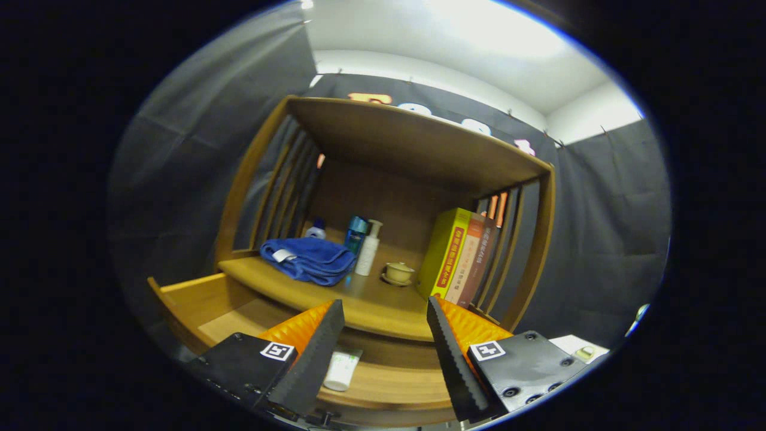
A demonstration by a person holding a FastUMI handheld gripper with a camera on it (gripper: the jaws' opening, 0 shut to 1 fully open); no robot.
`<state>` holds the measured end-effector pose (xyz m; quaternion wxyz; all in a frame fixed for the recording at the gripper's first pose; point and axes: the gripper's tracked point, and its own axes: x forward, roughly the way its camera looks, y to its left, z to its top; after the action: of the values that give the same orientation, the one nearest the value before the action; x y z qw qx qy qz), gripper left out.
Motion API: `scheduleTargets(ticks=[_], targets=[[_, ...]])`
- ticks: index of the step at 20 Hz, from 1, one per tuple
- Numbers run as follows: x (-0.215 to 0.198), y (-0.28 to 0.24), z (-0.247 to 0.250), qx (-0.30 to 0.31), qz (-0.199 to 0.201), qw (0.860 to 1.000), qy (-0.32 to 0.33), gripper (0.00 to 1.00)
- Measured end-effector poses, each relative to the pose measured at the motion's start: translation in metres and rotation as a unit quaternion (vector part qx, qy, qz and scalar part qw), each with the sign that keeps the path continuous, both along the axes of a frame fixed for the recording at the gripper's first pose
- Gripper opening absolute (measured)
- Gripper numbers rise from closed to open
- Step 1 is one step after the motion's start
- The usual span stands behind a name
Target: Pull open the drawer, take out the items inside it, and place them on the countertop above the cabinet.
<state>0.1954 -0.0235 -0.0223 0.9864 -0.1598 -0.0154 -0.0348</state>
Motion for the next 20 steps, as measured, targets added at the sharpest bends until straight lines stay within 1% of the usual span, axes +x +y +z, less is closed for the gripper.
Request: scheduleTargets(ticks=[2, 3, 4, 6, 7, 8, 10, 12, 14, 17, 18, 20], targets=[[0.014, -0.031, 0.029, 0.001, -0.026, 0.999, -0.02, 0.91], [0.018, -0.04, 0.038, 0.006, -0.032, 0.999, -0.013, 0.91], [0.024, -0.041, 0.047, 0.032, -0.028, 0.999, -0.007, 0.91], [0.037, -0.04, 0.063, 0.105, -0.025, 0.994, 0.01, 0.91], [0.044, -0.036, 0.063, 0.131, -0.018, 0.991, 0.03, 0.9], [0.051, -0.028, 0.052, 0.144, -0.01, 0.988, 0.061, 0.9], [0.057, -0.01, 0.01, 0.14, 0.005, 0.979, 0.147, 0.9], [0.059, 0.007, -0.038, 0.14, 0.011, 0.965, 0.223, 0.89], [0.054, 0.019, -0.084, 0.151, 0.008, 0.945, 0.291, 0.89], [0.046, 0.02, -0.133, 0.152, -0.012, 0.913, 0.378, 0.9], [0.046, 0.019, -0.145, 0.155, -0.021, 0.903, 0.399, 0.9], [0.043, 0.023, -0.167, 0.158, -0.027, 0.881, 0.445, 0.89]])
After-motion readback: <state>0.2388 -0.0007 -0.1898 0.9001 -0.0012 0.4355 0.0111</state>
